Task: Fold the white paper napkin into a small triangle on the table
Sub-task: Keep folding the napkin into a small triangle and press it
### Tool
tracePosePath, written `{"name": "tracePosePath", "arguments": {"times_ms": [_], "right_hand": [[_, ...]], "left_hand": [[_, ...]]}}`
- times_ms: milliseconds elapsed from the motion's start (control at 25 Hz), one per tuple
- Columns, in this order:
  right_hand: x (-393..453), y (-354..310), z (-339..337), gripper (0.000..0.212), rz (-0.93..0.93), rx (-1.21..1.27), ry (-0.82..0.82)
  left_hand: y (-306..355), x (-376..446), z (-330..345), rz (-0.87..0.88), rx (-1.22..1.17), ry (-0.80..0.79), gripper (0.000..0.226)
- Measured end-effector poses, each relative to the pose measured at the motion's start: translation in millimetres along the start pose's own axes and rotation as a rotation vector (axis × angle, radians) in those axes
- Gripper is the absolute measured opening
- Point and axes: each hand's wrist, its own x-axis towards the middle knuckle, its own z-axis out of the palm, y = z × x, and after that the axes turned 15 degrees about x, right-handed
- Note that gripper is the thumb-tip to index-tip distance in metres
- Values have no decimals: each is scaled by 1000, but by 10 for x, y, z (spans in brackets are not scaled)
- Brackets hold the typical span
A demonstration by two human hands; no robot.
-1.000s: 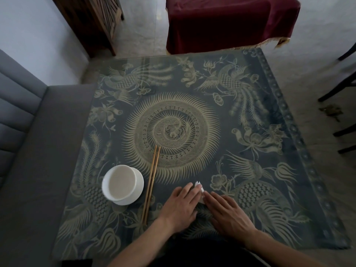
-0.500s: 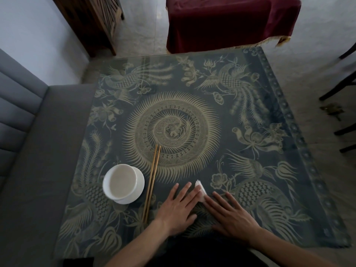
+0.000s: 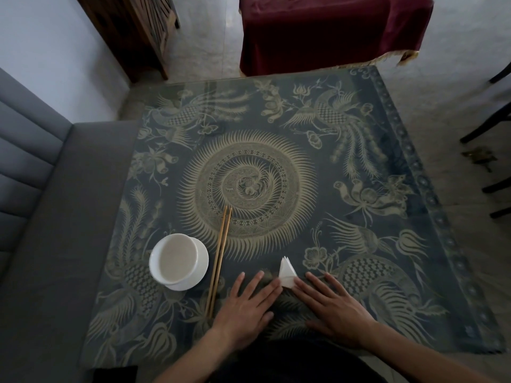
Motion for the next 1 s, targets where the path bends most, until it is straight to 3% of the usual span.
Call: {"name": "tracePosePath", "arguments": {"times_ms": [240, 400, 480, 880, 1000], "right_hand": [[-3, -10, -17, 72, -3, 19, 28], [-4, -17, -56, 73, -15, 17, 26], [4, -11, -67, 73, -17, 21, 28], [-2, -18, -70, 70, -13, 21, 25], [-4, -26, -71, 70, -6, 31, 30]], "left_hand": [[-19, 98, -134, -53, -74, 56, 57], [46, 374, -161, 155, -20, 33, 67], [65, 466, -140, 174, -21, 3, 68], [-39, 537, -130, -95, 37, -48, 60], [-61, 511, -167, -106, -19, 12, 63]]}}
